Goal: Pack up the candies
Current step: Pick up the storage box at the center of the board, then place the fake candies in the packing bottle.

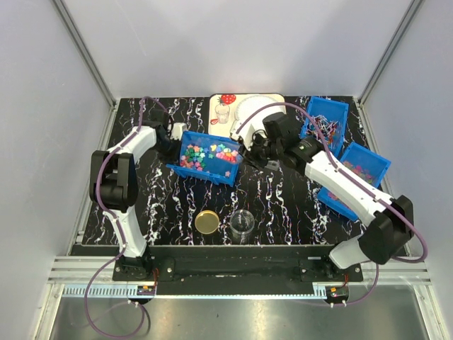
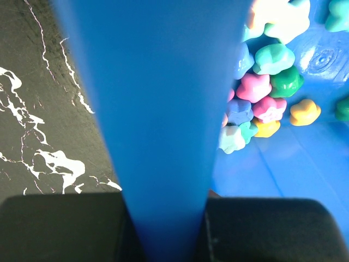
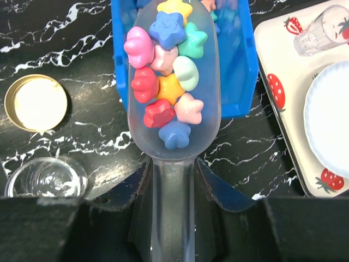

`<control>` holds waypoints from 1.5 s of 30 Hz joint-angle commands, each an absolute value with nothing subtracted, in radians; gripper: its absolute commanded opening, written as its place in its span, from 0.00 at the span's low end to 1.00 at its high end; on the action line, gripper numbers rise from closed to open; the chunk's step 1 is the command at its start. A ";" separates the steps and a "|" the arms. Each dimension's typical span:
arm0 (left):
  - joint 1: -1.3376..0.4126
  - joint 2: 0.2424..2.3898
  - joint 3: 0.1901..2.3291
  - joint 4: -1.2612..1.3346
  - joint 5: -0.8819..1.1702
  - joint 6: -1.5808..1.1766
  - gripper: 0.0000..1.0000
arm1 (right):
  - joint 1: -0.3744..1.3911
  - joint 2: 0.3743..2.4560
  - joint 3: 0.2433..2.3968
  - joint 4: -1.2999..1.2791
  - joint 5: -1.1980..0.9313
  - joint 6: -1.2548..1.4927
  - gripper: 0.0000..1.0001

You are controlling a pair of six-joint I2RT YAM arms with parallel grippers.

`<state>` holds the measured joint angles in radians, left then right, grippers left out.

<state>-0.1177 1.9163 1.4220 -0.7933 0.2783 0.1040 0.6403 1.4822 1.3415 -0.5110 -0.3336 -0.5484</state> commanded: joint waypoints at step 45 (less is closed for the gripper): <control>-0.112 1.913 1.422 -0.726 0.322 0.107 0.00 | 0.637 0.888 0.920 -0.775 -0.399 -0.592 0.00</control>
